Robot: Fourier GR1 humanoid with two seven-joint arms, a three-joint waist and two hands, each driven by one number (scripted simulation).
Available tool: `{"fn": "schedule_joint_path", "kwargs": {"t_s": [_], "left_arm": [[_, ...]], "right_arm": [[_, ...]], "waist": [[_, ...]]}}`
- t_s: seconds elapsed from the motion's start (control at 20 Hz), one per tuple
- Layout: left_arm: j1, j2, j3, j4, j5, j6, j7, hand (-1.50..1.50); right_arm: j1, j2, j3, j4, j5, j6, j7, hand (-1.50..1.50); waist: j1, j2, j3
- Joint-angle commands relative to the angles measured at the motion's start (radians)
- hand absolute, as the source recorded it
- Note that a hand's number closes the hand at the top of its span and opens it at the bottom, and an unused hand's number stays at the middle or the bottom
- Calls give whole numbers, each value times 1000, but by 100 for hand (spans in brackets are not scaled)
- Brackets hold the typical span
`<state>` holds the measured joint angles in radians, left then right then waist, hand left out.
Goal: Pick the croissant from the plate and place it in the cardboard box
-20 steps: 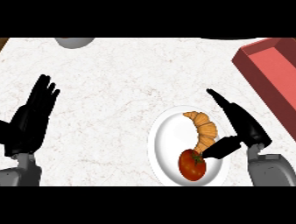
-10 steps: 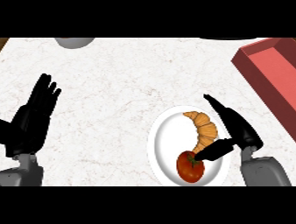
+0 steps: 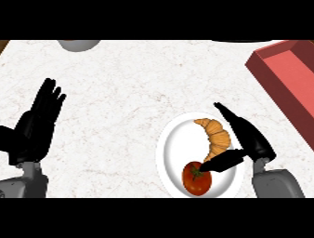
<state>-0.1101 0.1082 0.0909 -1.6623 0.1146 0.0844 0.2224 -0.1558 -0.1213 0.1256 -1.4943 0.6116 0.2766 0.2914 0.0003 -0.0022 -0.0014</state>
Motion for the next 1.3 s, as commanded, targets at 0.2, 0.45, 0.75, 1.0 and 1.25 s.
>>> {"fn": "schedule_joint_path", "kwargs": {"t_s": [0.2, 0.45, 0.75, 1.0, 1.25], "left_arm": [[51, -42, -65, -95, -46, 32, 41, 0], [54, 6, 13, -31, 4, -33, -24, 0], [-27, 12, 24, 58, -14, -13, -30, 0], [-50, 18, 29, 44, 1, -10, 25, 0], [7, 19, 32, -32, 31, -31, 43, 0]], "right_arm": [[-41, 5, 48, 100, 116, -94, -113, 150], [-38, 9, 52, 43, 166, -106, -90, 150], [-69, 36, 235, -64, 341, -107, -19, 150], [-85, 53, 426, -141, 498, -42, 38, 150], [-106, 17, 419, -344, 497, 95, 55, 150]], "waist": [[7, 1, 2], [3, 2, 1], [0, 1, 0], [-2, -1, 0], [-1, -1, 1]]}}
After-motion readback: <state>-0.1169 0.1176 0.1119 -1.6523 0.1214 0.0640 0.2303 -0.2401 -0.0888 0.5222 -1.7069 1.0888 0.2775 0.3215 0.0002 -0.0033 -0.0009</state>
